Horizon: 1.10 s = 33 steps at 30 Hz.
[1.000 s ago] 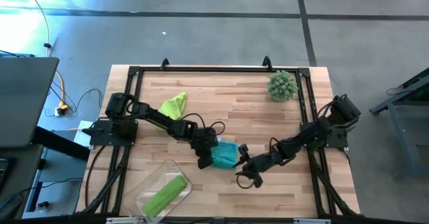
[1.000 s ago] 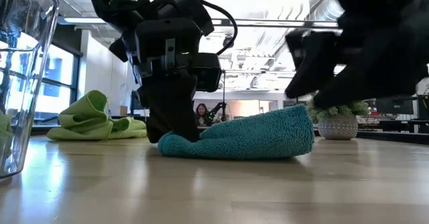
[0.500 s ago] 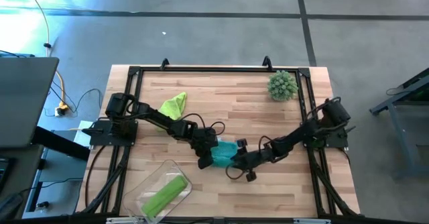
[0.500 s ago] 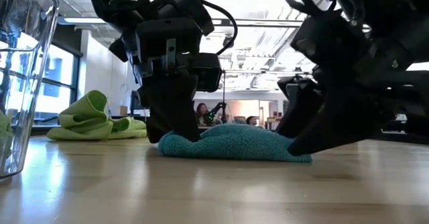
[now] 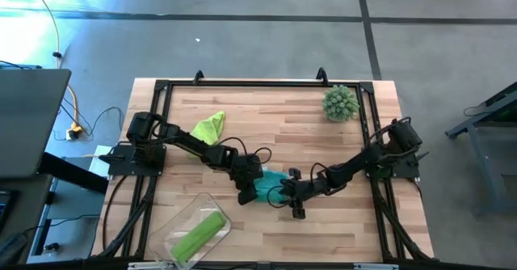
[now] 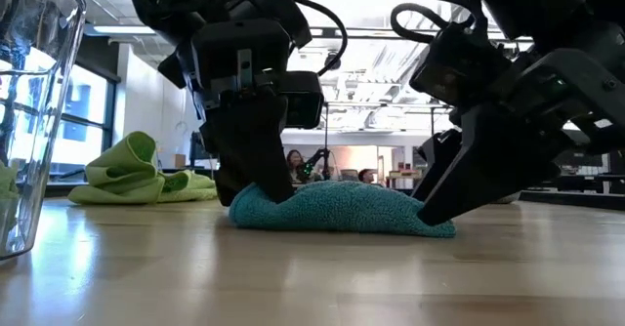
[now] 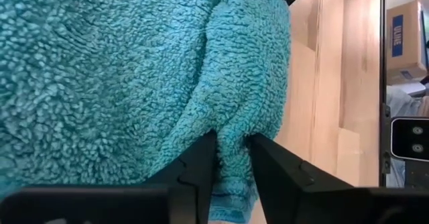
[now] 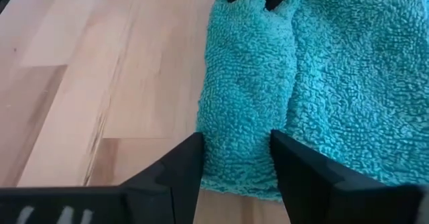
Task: Roll microfiber towels into tight, uniform cylinder then place into a basket
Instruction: Roll the blue microfiber cloth
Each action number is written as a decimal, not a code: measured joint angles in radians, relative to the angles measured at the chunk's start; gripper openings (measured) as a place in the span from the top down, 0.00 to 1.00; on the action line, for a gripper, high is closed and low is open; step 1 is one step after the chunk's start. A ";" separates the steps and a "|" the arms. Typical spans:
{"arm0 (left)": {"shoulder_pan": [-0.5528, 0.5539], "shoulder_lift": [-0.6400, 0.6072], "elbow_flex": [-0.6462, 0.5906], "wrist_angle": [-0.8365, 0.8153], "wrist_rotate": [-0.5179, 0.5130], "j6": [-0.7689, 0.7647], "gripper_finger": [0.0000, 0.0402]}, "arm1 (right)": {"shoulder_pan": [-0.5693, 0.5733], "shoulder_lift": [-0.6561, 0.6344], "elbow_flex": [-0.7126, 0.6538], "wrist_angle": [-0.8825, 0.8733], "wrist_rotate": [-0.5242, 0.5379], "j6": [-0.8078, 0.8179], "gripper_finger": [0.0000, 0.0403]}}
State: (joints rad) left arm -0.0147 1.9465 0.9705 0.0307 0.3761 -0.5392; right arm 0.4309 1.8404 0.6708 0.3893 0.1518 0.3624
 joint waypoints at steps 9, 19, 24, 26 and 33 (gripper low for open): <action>0.001 -0.013 0.000 -0.004 0.002 0.009 0.77 | -0.016 0.002 -0.001 -0.018 -0.005 0.041 0.60; 0.002 -0.119 -0.002 -0.100 -0.028 0.122 0.76 | -0.045 -0.003 0.002 -0.067 -0.043 0.207 0.89; -0.004 -0.210 -0.004 -0.207 -0.078 0.233 0.76 | -0.068 -0.006 0.002 -0.067 -0.111 0.276 0.98; -0.019 -0.236 -0.001 -0.212 -0.114 0.296 0.76 | -0.079 -0.006 0.002 -0.064 -0.160 0.308 0.98; -0.156 -0.252 -0.002 -0.170 -0.361 0.625 0.76 | -0.137 0.000 -0.002 -0.030 -0.359 0.371 0.98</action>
State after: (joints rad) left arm -0.1705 1.6946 0.9688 -0.1389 0.0155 0.0861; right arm 0.2938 1.8404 0.6685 0.3591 -0.2071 0.7334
